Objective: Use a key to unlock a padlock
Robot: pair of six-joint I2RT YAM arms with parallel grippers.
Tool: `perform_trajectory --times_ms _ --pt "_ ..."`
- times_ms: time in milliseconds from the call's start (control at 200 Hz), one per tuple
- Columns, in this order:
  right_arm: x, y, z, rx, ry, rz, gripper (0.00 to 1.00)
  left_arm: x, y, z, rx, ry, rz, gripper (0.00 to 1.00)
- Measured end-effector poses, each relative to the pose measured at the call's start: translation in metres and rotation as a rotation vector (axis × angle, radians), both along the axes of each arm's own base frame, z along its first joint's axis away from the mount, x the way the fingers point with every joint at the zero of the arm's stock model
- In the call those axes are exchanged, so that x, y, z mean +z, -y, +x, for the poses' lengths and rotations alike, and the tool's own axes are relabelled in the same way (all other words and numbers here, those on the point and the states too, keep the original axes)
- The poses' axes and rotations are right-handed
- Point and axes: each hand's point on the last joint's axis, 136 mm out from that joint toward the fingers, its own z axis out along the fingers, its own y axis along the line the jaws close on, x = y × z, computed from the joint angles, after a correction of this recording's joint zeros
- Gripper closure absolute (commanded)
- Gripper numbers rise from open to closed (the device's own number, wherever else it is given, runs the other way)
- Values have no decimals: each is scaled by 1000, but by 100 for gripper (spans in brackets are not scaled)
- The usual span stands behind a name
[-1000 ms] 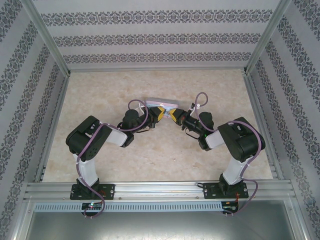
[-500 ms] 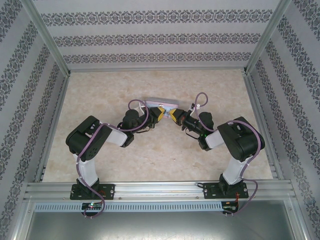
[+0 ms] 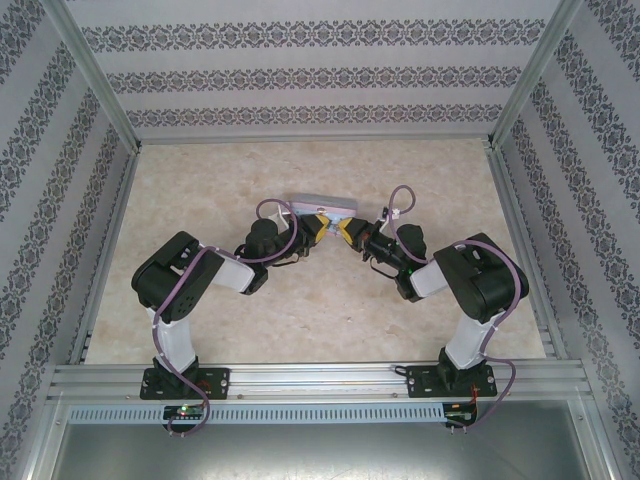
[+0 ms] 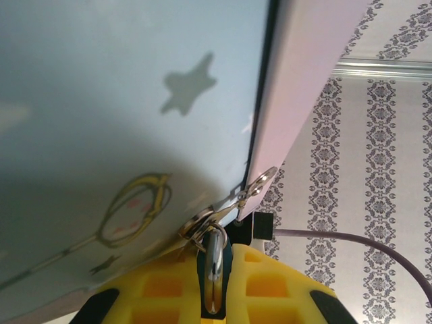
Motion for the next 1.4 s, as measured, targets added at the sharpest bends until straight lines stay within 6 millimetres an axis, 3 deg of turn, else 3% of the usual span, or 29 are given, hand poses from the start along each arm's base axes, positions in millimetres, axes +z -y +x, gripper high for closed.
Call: perform_trajectory --times_ms 1404 --pt "-11 -6 1 -44 -76 28 100 -9 -5 4 35 -23 26 100"
